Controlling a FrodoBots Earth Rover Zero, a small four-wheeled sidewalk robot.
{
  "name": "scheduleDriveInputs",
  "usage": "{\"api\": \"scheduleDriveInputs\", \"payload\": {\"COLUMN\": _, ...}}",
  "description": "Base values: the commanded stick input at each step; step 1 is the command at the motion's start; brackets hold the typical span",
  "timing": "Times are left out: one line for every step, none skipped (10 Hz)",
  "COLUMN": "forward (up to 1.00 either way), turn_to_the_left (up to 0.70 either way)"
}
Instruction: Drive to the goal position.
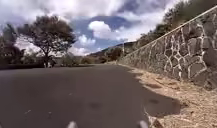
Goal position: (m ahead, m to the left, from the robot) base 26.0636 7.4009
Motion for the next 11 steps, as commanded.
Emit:
{"api": "scheduleDriveInputs", "payload": {"forward": 0.50, "turn_to_the_left": 0.10}}
{"api": "scheduleDriveInputs", "payload": {"forward": 0.50, "turn_to_the_left": 0.19}}
{"api": "scheduleDriveInputs", "payload": {"forward": 0.50, "turn_to_the_left": 0.22}}
{"api": "scheduleDriveInputs", "payload": {"forward": 0.50, "turn_to_the_left": 0.13}}
{"api": "scheduleDriveInputs", "payload": {"forward": 0.50, "turn_to_the_left": 0.04}}
{"api": "scheduleDriveInputs", "payload": {"forward": 0.50, "turn_to_the_left": 0.00}}
{"api": "scheduleDriveInputs", "payload": {"forward": 0.50, "turn_to_the_left": 0.00}}
{"api": "scheduleDriveInputs", "payload": {"forward": 0.50, "turn_to_the_left": 0.00}}
{"api": "scheduleDriveInputs", "payload": {"forward": 0.50, "turn_to_the_left": 0.00}}
{"api": "scheduleDriveInputs", "payload": {"forward": 0.50, "turn_to_the_left": 0.00}}
{"api": "scheduleDriveInputs", "payload": {"forward": 0.50, "turn_to_the_left": 0.00}}
